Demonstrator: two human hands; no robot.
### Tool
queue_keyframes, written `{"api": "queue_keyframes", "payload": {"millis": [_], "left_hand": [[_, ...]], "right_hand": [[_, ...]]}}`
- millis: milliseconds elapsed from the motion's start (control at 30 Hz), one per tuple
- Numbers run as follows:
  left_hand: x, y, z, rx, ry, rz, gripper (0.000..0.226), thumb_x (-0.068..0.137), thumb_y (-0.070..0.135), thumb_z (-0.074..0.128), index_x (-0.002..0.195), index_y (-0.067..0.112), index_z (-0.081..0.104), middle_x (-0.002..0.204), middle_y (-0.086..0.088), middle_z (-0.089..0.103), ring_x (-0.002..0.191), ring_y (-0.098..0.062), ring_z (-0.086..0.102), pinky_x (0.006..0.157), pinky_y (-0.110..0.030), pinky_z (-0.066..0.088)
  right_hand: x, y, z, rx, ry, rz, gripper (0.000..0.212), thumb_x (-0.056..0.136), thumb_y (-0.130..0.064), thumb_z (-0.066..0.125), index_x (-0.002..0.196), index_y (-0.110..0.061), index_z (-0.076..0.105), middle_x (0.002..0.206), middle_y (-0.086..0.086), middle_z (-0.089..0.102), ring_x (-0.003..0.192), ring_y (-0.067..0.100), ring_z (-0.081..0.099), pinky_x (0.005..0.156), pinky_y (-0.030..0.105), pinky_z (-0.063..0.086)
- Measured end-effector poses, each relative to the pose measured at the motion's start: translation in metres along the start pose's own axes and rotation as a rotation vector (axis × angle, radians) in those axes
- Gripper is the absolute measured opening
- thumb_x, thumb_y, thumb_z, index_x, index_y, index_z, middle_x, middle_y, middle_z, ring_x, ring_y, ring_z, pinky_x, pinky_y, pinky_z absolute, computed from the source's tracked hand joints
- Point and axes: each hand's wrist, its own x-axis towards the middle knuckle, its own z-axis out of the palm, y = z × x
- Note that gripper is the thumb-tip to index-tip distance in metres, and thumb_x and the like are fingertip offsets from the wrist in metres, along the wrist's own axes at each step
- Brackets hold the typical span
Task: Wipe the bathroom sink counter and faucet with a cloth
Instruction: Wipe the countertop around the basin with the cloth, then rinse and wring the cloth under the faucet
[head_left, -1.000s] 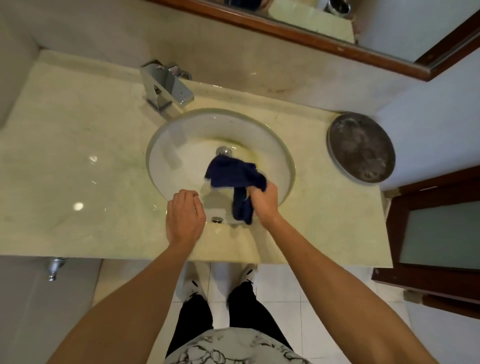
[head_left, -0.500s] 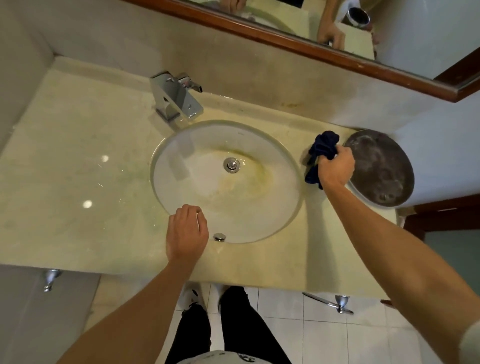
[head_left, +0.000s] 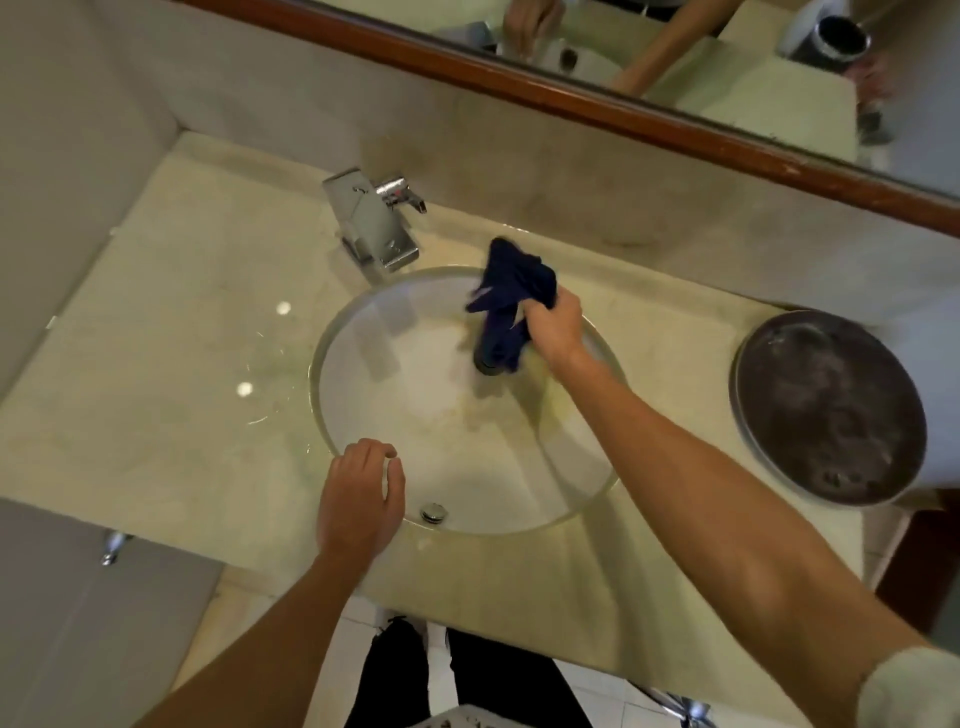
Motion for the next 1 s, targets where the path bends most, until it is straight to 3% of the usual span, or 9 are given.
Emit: {"api": "queue_keyframes", "payload": {"millis": [233,367,500,633,733,800,867,933,1000], "left_hand": [[0.001,0.0,0.003,0.043,-0.014,-0.028,0.027,0.098,0.027,0.04,0.097,0.013,0.063,0.094,-0.001,0.06,0.085,-0.021,0.053,0.082,-0.035,0.043],[0.002,0.003,-0.002,0.028,-0.068,-0.087,0.031,0.097,0.039,0.043,0.094,0.017,0.064,0.093,0.005,0.06,0.084,-0.019,0.055,0.079,-0.034,0.043],[0.018,0.042,-0.012,-0.183,-0.111,-0.321,0.035,0.096,0.053,0.053,0.095,0.022,0.07,0.099,0.005,0.068,0.091,-0.017,0.063,0.084,-0.037,0.048],[0.063,0.11,-0.028,-0.831,-0.461,-0.548,0.057,0.08,0.077,0.061,0.112,0.03,0.068,0.113,0.009,0.073,0.106,-0.01,0.068,0.097,-0.038,0.055],[0.081,0.139,-0.031,-0.81,-0.477,-0.496,0.049,0.077,0.048,0.085,0.112,0.022,0.063,0.106,0.005,0.073,0.095,-0.01,0.07,0.083,-0.029,0.06],[0.092,0.141,-0.037,-0.612,-0.401,-0.363,0.039,0.077,0.031,0.087,0.105,0.02,0.063,0.096,0.007,0.071,0.084,-0.008,0.068,0.066,-0.017,0.054],[0.105,0.137,-0.047,-0.254,-0.352,-0.138,0.037,0.08,0.026,0.08,0.114,0.022,0.063,0.1,0.007,0.071,0.088,-0.014,0.066,0.069,-0.021,0.05],[0.117,0.131,-0.056,0.09,-0.34,0.102,0.042,0.084,0.023,0.071,0.125,0.025,0.06,0.111,0.005,0.069,0.1,-0.02,0.064,0.074,-0.03,0.049],[0.127,0.122,-0.061,0.193,-0.36,0.2,0.045,0.084,0.019,0.067,0.128,0.027,0.059,0.115,0.004,0.068,0.105,-0.021,0.062,0.075,-0.032,0.047]], "right_hand": [[-0.056,0.026,-0.025,0.917,-0.331,0.514,0.027,0.102,-0.038,0.05,0.108,-0.014,0.061,0.084,0.003,0.069,0.082,0.018,0.062,0.065,0.029,0.05],[-0.085,0.06,-0.043,0.955,-0.349,0.684,0.029,0.101,-0.025,0.052,0.12,-0.006,0.061,0.096,0.011,0.068,0.085,0.024,0.067,0.067,0.028,0.055],[-0.103,0.075,-0.045,0.945,-0.311,0.738,0.058,0.097,-0.023,0.056,0.151,-0.004,0.045,0.115,0.012,0.062,0.098,0.027,0.065,0.076,0.032,0.053],[-0.116,0.064,-0.033,1.045,-0.274,0.663,0.037,0.099,-0.027,0.058,0.127,-0.003,0.064,0.098,0.013,0.071,0.083,0.027,0.07,0.065,0.034,0.057],[-0.119,0.056,-0.024,1.077,-0.189,0.619,0.035,0.104,-0.03,0.049,0.119,-0.006,0.07,0.109,0.018,0.075,0.094,0.033,0.073,0.07,0.041,0.062],[-0.116,0.061,-0.017,1.04,-0.161,0.623,0.038,0.105,-0.03,0.048,0.13,-0.007,0.065,0.121,0.019,0.072,0.109,0.034,0.07,0.086,0.046,0.06],[-0.112,0.071,-0.014,0.8,-0.19,0.665,0.038,0.105,-0.026,0.053,0.135,-0.004,0.06,0.12,0.018,0.072,0.11,0.031,0.068,0.098,0.043,0.055],[-0.108,0.078,-0.016,0.362,-0.217,0.696,0.04,0.1,-0.027,0.064,0.128,0.002,0.064,0.104,0.02,0.073,0.09,0.029,0.067,0.082,0.035,0.055],[-0.101,0.077,-0.019,-0.019,-0.222,0.625,0.043,0.094,-0.026,0.071,0.125,0.004,0.065,0.11,0.023,0.073,0.084,0.028,0.068,0.076,0.034,0.057]]}}
